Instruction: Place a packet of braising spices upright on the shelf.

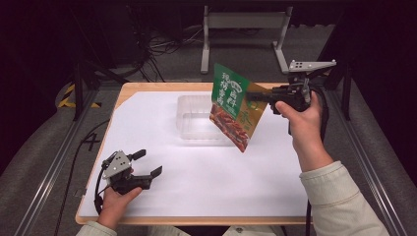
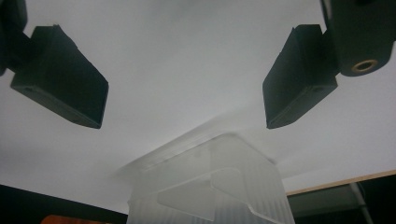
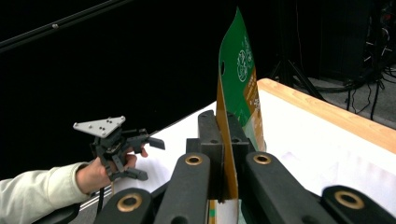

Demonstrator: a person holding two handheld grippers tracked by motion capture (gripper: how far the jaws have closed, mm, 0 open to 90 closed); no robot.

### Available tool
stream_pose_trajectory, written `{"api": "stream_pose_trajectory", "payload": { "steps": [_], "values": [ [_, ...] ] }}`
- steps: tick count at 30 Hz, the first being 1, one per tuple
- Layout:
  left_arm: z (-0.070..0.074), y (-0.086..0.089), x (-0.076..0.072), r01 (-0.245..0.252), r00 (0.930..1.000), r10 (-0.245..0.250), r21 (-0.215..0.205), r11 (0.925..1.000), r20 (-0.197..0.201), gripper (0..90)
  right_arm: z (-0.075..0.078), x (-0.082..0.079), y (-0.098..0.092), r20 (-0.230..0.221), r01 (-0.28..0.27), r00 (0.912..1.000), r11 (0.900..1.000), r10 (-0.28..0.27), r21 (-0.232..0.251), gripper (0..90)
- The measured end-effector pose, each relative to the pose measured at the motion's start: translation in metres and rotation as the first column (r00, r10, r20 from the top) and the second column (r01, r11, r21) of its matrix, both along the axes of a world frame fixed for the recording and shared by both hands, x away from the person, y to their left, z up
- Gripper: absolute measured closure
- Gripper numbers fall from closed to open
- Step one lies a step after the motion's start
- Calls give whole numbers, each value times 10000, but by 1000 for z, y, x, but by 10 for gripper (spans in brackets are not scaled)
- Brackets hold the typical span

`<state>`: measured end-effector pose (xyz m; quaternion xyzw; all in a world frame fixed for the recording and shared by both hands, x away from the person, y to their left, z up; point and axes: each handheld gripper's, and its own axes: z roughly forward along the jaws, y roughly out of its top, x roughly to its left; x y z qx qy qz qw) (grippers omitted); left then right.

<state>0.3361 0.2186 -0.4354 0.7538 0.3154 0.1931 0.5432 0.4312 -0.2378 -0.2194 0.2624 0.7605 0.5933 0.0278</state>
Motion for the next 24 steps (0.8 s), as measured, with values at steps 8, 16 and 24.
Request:
{"api": "stream_pose_trajectory", "payload": {
  "steps": [8,16,24],
  "values": [
    [0,0,1,9,10000,-9,-29,10000,-13,149,1,19,17,24,159,9999,9998,-159,-141,900],
    [0,0,1,26,10000,-26,-68,10000,-92,149,3,38,29,125,334,9994,9994,-333,-56,900],
    [0,0,2,84,10000,-84,-56,9999,-54,150,0,56,45,160,454,9988,9990,-453,-40,900]
  ]
}}
